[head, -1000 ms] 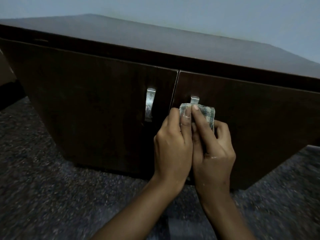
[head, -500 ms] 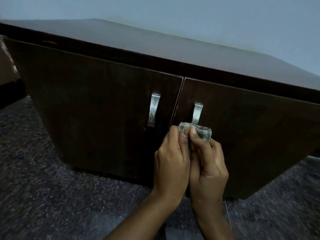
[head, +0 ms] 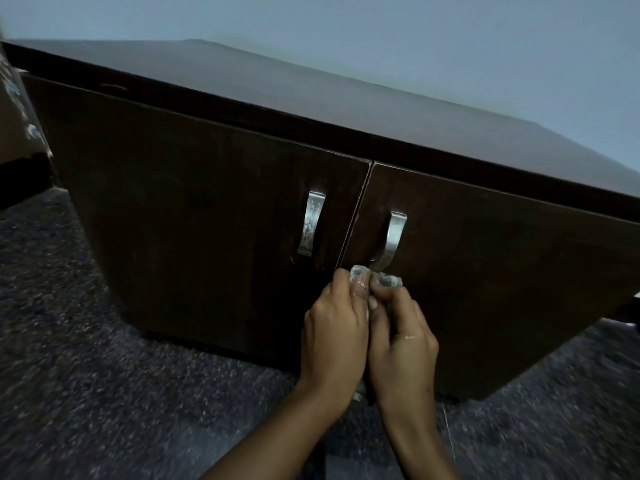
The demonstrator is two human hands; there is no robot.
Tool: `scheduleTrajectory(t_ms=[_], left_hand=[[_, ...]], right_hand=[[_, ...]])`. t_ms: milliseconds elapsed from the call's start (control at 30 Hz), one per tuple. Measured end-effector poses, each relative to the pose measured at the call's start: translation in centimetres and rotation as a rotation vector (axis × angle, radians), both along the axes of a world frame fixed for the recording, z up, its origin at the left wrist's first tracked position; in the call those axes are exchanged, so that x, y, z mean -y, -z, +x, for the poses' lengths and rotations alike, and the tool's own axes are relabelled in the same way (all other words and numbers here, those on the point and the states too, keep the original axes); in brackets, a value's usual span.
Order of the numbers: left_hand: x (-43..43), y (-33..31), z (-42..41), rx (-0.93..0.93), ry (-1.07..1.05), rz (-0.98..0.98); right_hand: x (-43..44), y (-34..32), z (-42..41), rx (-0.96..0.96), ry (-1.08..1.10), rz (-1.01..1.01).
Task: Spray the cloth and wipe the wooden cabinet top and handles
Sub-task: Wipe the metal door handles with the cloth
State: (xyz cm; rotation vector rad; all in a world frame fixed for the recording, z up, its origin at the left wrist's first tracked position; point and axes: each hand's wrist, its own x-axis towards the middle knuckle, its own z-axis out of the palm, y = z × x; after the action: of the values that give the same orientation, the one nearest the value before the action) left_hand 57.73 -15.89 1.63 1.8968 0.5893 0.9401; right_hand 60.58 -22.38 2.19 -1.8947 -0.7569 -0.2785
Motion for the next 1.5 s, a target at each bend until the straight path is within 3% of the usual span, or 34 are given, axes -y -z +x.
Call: scheduleTrajectory(t_ms=[133,333,567,1133,1500], left_hand=[[1.1,0.0,-0.6,0.061,-0.034,-0.016],[1.0,-3.2,-0.4,0.213,-0.011,0.111],[-0.2,-5.4,0.4,0.195,-0.042,0.127],[0.5,-1.6,-0.5,0.098,-0.002,0.108],[-0.1,-0.3,-0.6,-0.040,0.015,0.038]], right_hand=[[1.1,-0.5,-0.9,0.101,0.013,-0.001],[1.5,-3.5,-1.0,0.252,-0.025,0.102],[0.5,-5.8,0.3,0.316,-0.028,0.024],[0.7,-1.1,-0.2,0.285,0.029,0.046],[0.7,-1.3,-0.6,0.089,-0.002,-0.044]])
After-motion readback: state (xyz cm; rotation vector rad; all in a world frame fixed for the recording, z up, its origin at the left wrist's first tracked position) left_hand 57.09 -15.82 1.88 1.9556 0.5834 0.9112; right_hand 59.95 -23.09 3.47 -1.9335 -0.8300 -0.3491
